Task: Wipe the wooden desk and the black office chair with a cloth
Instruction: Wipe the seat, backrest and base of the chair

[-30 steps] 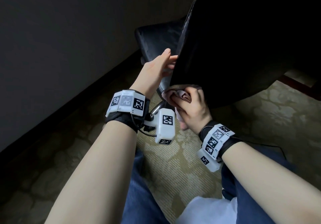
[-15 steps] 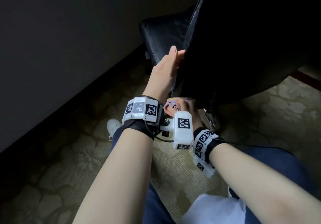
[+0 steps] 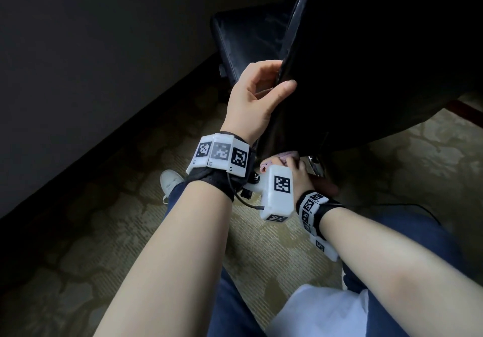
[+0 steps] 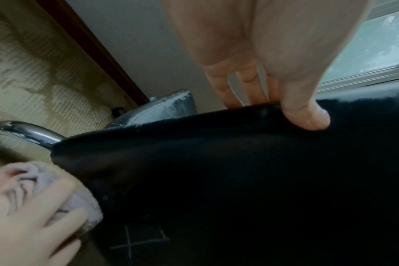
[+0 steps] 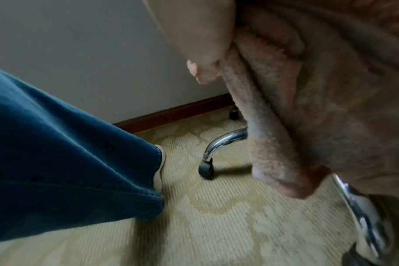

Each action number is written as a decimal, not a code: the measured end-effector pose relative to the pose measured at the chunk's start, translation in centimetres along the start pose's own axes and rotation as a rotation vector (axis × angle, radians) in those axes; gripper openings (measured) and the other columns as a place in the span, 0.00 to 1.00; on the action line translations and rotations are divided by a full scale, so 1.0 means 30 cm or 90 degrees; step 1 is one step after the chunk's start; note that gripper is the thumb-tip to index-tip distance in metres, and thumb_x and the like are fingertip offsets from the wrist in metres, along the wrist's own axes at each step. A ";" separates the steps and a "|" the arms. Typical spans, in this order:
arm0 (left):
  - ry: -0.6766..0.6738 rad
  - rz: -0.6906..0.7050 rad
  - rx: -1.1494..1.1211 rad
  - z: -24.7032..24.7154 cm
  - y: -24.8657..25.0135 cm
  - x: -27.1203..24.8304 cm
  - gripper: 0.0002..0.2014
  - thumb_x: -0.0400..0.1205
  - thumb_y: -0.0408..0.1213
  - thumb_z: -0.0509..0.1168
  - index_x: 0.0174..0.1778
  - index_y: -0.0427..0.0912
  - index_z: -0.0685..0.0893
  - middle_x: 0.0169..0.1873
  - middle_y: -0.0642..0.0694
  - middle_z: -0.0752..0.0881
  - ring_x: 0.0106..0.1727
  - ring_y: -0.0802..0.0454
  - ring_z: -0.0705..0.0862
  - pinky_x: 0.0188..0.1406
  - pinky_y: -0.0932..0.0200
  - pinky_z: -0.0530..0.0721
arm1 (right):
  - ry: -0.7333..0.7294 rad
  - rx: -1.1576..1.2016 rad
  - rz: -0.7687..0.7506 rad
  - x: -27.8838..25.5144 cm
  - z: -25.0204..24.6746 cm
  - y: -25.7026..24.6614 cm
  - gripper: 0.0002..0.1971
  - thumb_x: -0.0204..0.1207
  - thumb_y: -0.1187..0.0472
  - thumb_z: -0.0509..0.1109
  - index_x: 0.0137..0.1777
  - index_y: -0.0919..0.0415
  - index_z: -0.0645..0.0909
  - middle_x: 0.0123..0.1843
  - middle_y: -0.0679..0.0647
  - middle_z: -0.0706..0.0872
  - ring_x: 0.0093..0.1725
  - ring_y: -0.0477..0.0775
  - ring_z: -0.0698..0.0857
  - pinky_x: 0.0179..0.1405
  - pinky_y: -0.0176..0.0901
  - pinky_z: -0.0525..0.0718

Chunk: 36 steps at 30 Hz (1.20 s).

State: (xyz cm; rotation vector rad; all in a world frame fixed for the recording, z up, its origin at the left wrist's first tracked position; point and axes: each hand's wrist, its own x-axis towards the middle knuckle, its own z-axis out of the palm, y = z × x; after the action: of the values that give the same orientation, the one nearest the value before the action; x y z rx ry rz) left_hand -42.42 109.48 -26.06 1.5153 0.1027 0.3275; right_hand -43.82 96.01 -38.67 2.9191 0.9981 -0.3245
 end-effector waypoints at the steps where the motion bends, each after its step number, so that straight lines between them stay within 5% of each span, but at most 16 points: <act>1: 0.002 0.001 0.001 0.002 -0.001 0.002 0.11 0.77 0.31 0.72 0.55 0.42 0.82 0.55 0.40 0.84 0.55 0.55 0.84 0.61 0.56 0.83 | -0.007 0.019 0.024 -0.010 0.000 0.000 0.19 0.73 0.64 0.54 0.53 0.60 0.87 0.62 0.58 0.75 0.53 0.62 0.70 0.46 0.56 0.83; 4: 0.005 0.009 0.005 0.007 -0.004 0.005 0.10 0.77 0.33 0.71 0.53 0.46 0.82 0.55 0.39 0.83 0.55 0.53 0.84 0.60 0.56 0.83 | -0.055 0.115 0.150 -0.044 0.014 0.015 0.22 0.82 0.68 0.57 0.75 0.58 0.68 0.75 0.59 0.66 0.71 0.65 0.66 0.67 0.58 0.71; 6: 0.011 0.010 0.003 0.011 -0.005 0.002 0.10 0.76 0.35 0.71 0.51 0.50 0.82 0.55 0.38 0.84 0.55 0.52 0.84 0.61 0.54 0.83 | -0.035 0.176 0.179 -0.077 0.007 0.016 0.26 0.80 0.69 0.62 0.76 0.58 0.65 0.74 0.60 0.65 0.72 0.65 0.66 0.68 0.56 0.71; 10: 0.027 0.003 0.001 0.015 -0.013 -0.001 0.09 0.75 0.41 0.72 0.50 0.53 0.83 0.54 0.39 0.84 0.55 0.51 0.85 0.62 0.51 0.82 | 0.023 0.208 0.083 -0.136 -0.051 0.004 0.31 0.73 0.71 0.65 0.77 0.56 0.64 0.72 0.63 0.66 0.73 0.67 0.65 0.69 0.61 0.71; 12: 0.033 0.000 0.013 0.014 -0.015 -0.001 0.10 0.74 0.45 0.71 0.50 0.53 0.83 0.55 0.38 0.85 0.56 0.47 0.85 0.62 0.49 0.82 | 0.166 0.190 0.036 -0.134 -0.052 0.014 0.28 0.67 0.68 0.65 0.68 0.51 0.68 0.65 0.64 0.71 0.64 0.69 0.71 0.51 0.67 0.83; 14: 0.035 -0.011 0.028 0.012 -0.019 -0.001 0.10 0.75 0.46 0.70 0.51 0.52 0.83 0.54 0.40 0.85 0.56 0.47 0.85 0.62 0.49 0.83 | 0.284 0.215 0.032 -0.132 -0.053 0.039 0.21 0.69 0.59 0.62 0.64 0.49 0.71 0.61 0.59 0.69 0.56 0.63 0.69 0.40 0.61 0.84; 18: 0.051 -0.014 0.044 -0.004 -0.027 0.008 0.07 0.79 0.40 0.69 0.52 0.49 0.81 0.50 0.47 0.84 0.52 0.54 0.84 0.58 0.55 0.83 | 0.505 0.224 0.025 -0.103 -0.105 0.086 0.20 0.74 0.57 0.59 0.60 0.60 0.86 0.61 0.57 0.67 0.52 0.62 0.68 0.50 0.59 0.82; 22: 0.049 -0.011 0.056 -0.023 -0.030 0.018 0.07 0.78 0.46 0.69 0.51 0.53 0.82 0.54 0.42 0.84 0.56 0.49 0.85 0.60 0.49 0.84 | 0.598 0.165 0.067 -0.045 -0.154 0.111 0.18 0.74 0.62 0.62 0.62 0.53 0.82 0.62 0.57 0.66 0.54 0.63 0.67 0.51 0.62 0.81; 29: 0.055 -0.022 0.031 -0.040 -0.049 0.035 0.14 0.75 0.51 0.68 0.54 0.51 0.82 0.57 0.37 0.84 0.57 0.45 0.85 0.62 0.42 0.83 | 0.493 0.171 0.064 0.004 -0.039 0.073 0.25 0.71 0.63 0.71 0.66 0.45 0.69 0.66 0.54 0.64 0.56 0.63 0.65 0.47 0.60 0.85; 33: 0.062 -0.028 0.024 -0.044 -0.061 0.041 0.15 0.77 0.48 0.68 0.56 0.47 0.81 0.58 0.38 0.84 0.58 0.47 0.84 0.63 0.44 0.82 | 0.285 0.138 0.123 0.018 0.006 0.024 0.46 0.49 0.60 0.87 0.66 0.43 0.66 0.65 0.54 0.64 0.54 0.63 0.65 0.40 0.54 0.83; 36: 0.068 -0.016 0.020 -0.052 -0.070 0.047 0.13 0.76 0.48 0.68 0.55 0.49 0.81 0.57 0.38 0.84 0.58 0.46 0.84 0.63 0.43 0.82 | 0.168 0.126 0.135 0.038 0.028 0.011 0.40 0.64 0.57 0.80 0.72 0.40 0.61 0.72 0.55 0.61 0.57 0.60 0.60 0.52 0.57 0.79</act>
State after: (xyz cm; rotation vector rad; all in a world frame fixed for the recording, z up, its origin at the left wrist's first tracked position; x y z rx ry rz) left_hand -41.20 111.32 -28.04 1.5260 0.2118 0.3879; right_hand -42.89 96.35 -39.75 3.2758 0.7031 -0.0287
